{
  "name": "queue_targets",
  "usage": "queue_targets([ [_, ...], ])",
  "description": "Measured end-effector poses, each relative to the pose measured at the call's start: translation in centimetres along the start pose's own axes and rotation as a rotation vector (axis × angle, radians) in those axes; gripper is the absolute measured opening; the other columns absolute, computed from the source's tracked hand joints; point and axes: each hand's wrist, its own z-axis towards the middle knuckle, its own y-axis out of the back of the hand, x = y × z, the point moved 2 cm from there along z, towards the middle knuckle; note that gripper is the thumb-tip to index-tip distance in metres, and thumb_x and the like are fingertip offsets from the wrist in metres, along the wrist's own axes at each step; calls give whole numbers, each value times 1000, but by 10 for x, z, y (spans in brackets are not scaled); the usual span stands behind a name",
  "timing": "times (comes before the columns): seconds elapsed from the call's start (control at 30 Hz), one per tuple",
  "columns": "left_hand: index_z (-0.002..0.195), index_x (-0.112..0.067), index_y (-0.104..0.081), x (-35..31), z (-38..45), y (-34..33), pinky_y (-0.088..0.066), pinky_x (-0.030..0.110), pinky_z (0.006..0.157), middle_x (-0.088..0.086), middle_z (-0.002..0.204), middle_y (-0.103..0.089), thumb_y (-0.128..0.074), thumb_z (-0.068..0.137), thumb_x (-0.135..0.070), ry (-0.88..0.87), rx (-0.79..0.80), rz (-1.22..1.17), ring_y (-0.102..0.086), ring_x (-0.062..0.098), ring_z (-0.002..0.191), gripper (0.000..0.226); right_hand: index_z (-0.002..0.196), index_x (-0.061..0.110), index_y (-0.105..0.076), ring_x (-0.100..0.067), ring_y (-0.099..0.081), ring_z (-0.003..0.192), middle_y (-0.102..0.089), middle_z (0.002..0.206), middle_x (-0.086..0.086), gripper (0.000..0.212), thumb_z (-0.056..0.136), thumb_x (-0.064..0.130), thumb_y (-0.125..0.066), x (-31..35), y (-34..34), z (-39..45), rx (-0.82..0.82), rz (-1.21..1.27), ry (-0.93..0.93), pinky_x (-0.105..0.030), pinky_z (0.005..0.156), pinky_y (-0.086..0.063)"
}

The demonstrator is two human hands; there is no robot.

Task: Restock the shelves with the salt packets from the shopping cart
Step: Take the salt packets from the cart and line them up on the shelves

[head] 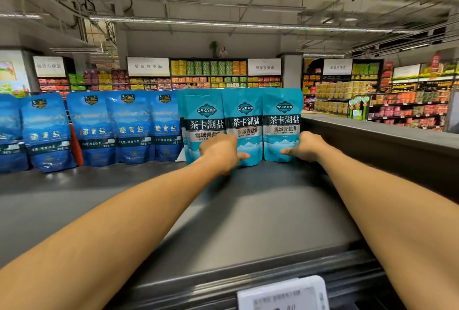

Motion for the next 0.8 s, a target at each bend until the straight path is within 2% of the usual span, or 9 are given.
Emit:
queue_targets([
  [0.1,88,-22,-48,2,-14,18,-40,36,67,1,88,-55,-44,86,-74,-15,-115,59,-61,27,90,52,106,11,-53,-14,-57,82,-63,122,-9,44,84,42,-75,6,10,-22,-17,-62,18,-25,62,-45],
  [0.17,73,-18,-45,0,-27,35,-37,35,65,1,80,-53,-41,90,-68,-24,-190,16,-56,26,77,53,106,14,-51,-7,-48,69,-62,124,-10,37,88,38,-72,11,20,-45,-61,-65,39,-20,51,-34],
  [0.23,64,-16,-42,-6,-41,54,-38,36,65,3,74,-56,-39,94,-62,-42,-229,-78,-54,27,71,55,120,12,-53,-7,-49,75,-61,126,-8,42,90,34,-71,17,29,-72,-111,-10,94,-18,52,-35],
  [0.33,72,-13,-46,-25,-72,86,-38,37,67,5,76,-56,-38,97,-57,-117,-254,-242,-55,29,76,51,125,12,-53,-13,-60,93,-64,120,-8,41,92,28,-69,27,48,-134,-205,116,181,-18,59,-44],
  [0.43,82,-14,-54,-51,-112,121,-42,38,71,11,92,-65,-38,97,-55,-219,-295,-408,-61,33,88,46,124,13,-54,-14,-72,87,-68,111,-6,32,95,24,-64,33,70,-211,-252,281,203,-23,61,-55],
  [0.53,91,-11,-64,-84,-164,144,-49,39,79,12,98,-69,-41,96,-47,-323,-282,-714,-64,31,95,43,113,15,-58,-14,-74,75,-72,102,-9,18,97,22,-62,27,86,-294,-319,385,241,-24,59,-57],
  [0.63,68,-17,-56,-124,-238,157,-56,39,63,9,71,-65,-45,95,-39,-461,-212,-1037,-64,17,68,37,104,13,-60,-22,-72,68,-72,92,-13,9,96,18,-62,1,94,-381,-432,446,235,-32,57,-57],
  [0.73,77,-11,-58,-167,-317,150,-57,48,72,21,86,-67,-47,95,-35,-584,-39,-1313,-67,27,80,32,98,15,-62,-17,-71,63,-71,85,-11,3,95,16,-61,-45,92,-474,-553,468,184,-29,51,-56],
  [0.8,81,-6,-59,-195,-370,130,-55,50,71,17,81,-66,-49,95,-35,-644,81,-1442,-67,30,79,33,96,17,-63,-14,-69,60,-71,81,-9,3,95,15,-60,-85,84,-535,-643,454,92,-24,48,-52],
])
